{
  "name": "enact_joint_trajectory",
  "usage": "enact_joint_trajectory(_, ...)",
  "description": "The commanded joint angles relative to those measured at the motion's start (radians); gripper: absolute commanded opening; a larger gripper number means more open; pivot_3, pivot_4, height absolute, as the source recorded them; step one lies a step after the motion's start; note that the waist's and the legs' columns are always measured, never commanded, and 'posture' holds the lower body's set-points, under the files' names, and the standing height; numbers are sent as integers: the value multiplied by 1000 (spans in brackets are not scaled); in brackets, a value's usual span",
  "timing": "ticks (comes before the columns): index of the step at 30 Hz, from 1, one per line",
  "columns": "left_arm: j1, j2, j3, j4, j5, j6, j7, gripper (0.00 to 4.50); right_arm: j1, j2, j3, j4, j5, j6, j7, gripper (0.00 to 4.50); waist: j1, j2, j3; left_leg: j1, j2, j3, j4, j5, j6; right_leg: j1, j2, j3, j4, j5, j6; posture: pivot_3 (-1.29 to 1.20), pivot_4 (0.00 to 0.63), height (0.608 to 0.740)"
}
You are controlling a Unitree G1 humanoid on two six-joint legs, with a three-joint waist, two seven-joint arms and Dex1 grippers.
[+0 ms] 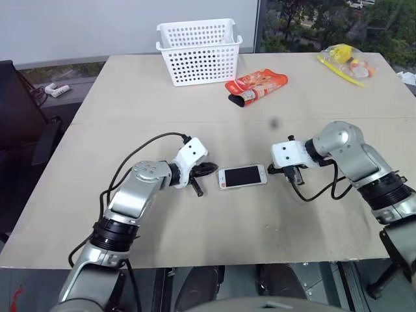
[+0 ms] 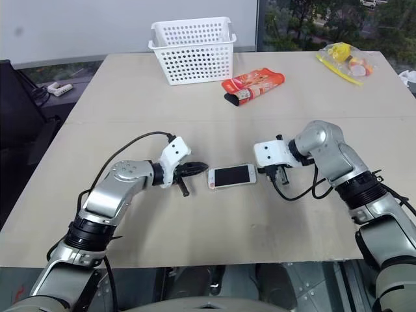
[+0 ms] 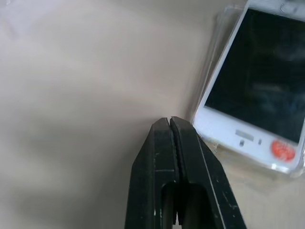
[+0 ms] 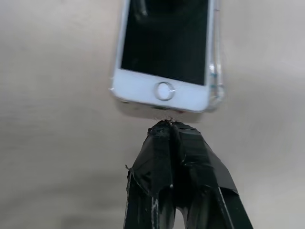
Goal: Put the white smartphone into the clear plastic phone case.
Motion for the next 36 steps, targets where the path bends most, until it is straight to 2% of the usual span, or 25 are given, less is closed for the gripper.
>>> enact_joint_trajectory(1,19,37,40,-53,-13,19,1,0,-34,13,-2,9,-11,-19,-16,15,0,0,0,0,0,0,0,1,-1,0,0,0,0,0,0,0,150,740)
enact_joint_trajectory(12,53,51,-2,-182,-79,167,-15,0,-44,46,1,24,-23,-35,-15,15,0,0,0,0,0,0,0,-1,1,0,0,0,0,0,0,0,150,740)
enact_joint_trajectory(23,61,47,-25,-131,-47,143,19,0,-34,66,5,5,-24,-25,-19,15,1,0,0,1,0,0,0,-1,1,0,0,0,0,0,0,0,150,740)
enact_joint_trajectory(36,65,39,-27,-120,-50,124,21,0,-77,216,46,115,-124,-123,-158,15,-5,0,-2,3,1,1,0,0,0,1,1,1,2,1,-2,0,150,740)
